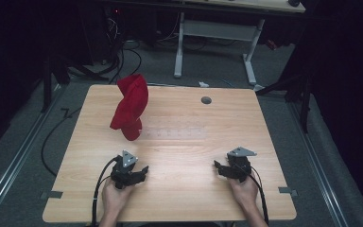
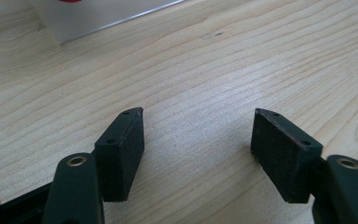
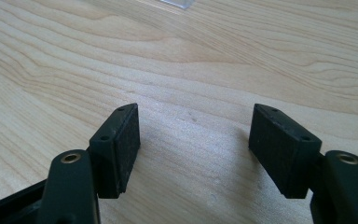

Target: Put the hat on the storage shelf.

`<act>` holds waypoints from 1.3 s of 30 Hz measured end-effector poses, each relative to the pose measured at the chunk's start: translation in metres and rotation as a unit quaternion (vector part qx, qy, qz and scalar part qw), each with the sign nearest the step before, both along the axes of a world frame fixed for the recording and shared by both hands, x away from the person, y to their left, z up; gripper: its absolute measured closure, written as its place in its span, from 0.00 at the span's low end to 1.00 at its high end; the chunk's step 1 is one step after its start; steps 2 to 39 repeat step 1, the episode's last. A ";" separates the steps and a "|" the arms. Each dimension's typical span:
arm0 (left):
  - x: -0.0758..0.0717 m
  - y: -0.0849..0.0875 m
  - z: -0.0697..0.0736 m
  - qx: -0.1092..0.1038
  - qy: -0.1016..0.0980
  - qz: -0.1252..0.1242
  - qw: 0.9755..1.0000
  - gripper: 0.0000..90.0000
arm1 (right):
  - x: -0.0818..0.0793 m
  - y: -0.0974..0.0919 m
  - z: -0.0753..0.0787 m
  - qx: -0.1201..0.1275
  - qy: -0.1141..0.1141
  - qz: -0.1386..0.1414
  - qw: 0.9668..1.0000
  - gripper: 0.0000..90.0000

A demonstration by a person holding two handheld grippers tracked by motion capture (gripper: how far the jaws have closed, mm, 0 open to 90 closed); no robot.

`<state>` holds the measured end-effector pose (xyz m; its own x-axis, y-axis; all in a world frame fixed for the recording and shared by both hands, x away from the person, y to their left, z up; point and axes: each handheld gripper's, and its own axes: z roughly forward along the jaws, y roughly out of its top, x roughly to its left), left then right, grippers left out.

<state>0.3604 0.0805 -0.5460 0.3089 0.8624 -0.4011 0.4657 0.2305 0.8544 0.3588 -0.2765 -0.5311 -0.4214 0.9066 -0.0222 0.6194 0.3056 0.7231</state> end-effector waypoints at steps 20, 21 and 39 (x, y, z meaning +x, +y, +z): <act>0.000 0.000 0.000 -0.001 0.001 -0.002 1.000 0.38 | 0.000 0.000 0.000 0.000 0.000 0.000 1.000 0.38; 0.000 0.000 0.000 -0.001 0.001 -0.002 1.000 0.38 | 0.000 0.000 0.000 0.000 0.000 0.000 1.000 0.38; 0.000 0.000 0.000 -0.001 0.001 -0.002 1.000 0.38 | 0.000 0.000 0.000 0.000 0.000 0.000 1.000 0.38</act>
